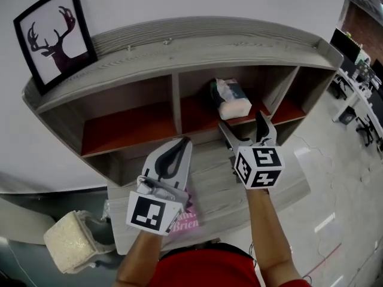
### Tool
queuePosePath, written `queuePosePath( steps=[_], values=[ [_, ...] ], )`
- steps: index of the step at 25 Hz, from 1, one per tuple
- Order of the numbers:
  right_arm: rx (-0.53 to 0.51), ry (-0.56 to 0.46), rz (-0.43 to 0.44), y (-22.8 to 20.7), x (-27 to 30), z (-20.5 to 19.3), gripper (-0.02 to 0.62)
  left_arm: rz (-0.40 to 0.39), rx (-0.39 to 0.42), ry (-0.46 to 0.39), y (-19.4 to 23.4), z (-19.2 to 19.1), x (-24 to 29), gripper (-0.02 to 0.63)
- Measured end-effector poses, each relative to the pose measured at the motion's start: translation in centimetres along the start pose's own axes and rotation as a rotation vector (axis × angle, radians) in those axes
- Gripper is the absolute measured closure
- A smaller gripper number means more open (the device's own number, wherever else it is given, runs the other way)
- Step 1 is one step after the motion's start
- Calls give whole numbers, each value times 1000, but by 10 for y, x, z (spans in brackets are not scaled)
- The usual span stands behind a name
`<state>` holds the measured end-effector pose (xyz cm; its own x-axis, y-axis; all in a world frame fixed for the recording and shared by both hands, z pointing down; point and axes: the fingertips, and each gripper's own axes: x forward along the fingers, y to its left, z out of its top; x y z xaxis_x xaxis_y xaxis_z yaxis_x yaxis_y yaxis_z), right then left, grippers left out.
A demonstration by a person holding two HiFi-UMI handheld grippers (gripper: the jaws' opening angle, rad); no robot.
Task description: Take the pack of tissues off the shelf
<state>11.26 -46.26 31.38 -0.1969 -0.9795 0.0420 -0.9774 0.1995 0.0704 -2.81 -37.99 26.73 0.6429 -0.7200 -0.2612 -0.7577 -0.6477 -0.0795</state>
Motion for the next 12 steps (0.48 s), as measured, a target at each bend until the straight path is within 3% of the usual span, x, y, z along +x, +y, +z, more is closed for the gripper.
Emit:
queuePosePath(
  steps=[7, 12],
  values=[
    [-1, 77, 25, -12, 41, -16, 89, 19, 0, 15, 5, -9, 14, 598],
    [-17, 129, 19, -16, 60, -23, 86, 27, 1, 25, 9, -14, 19, 597]
  ],
)
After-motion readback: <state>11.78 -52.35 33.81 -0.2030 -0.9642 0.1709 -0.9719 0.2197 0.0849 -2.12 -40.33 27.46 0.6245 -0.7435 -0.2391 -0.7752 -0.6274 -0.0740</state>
